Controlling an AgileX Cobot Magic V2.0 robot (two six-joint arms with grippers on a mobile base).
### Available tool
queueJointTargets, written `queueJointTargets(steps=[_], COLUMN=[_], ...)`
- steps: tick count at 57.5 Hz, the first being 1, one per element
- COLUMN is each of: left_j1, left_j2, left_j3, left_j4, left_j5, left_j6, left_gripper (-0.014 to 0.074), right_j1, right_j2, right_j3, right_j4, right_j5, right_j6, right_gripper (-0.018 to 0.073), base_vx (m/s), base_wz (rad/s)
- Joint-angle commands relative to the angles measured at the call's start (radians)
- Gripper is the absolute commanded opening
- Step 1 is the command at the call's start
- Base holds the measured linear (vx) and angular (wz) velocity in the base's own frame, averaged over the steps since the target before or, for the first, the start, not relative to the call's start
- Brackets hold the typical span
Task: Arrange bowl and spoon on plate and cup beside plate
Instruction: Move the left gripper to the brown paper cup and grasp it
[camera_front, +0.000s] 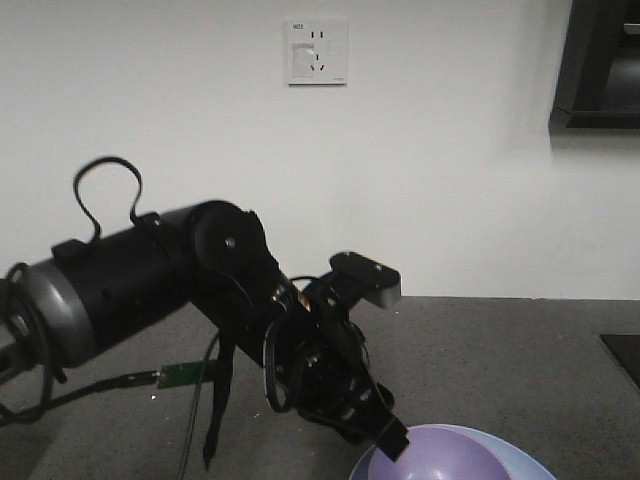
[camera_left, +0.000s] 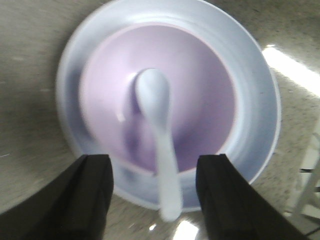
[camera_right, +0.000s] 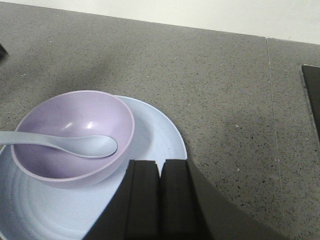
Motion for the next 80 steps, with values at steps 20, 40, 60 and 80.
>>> queueJointTargets(steps=[20, 40, 60, 80], left_j1=[0.081, 0.398, 0.489, 0.524], left_j2=[-0.283, -0.476, -0.472, -0.424], left_j3=[-0.017, 0.315, 0.461, 0.626], left_j4=[0.562, 0.58, 0.579, 0.578], left_j5=[0.09, 0.062, 0.003, -0.098], left_j6=[-0.278, -0.277, -0.288, -0.313], left_gripper=[0.0503, 0.0503, 0.0503, 0.0443], right_j1=[-0.001, -0.001, -0.001, -0.001], right_j2=[0.005, 0.005, 0.005, 0.005], right_j3=[-0.027, -0.027, -0.027, -0.027], right_j4=[-0.005, -0.005, -0.005, -0.004], right_j5=[-0.027, -0.025, -0.033, -0.032], right_j6=[-0.005, -0.007, -0.01, -0.01], right_gripper=[-0.0008, -0.0008, -0.0008, -0.0008], base_vx=[0.0, 0.0, 0.0, 0.0], base_wz=[0.0, 0.0, 0.0, 0.0])
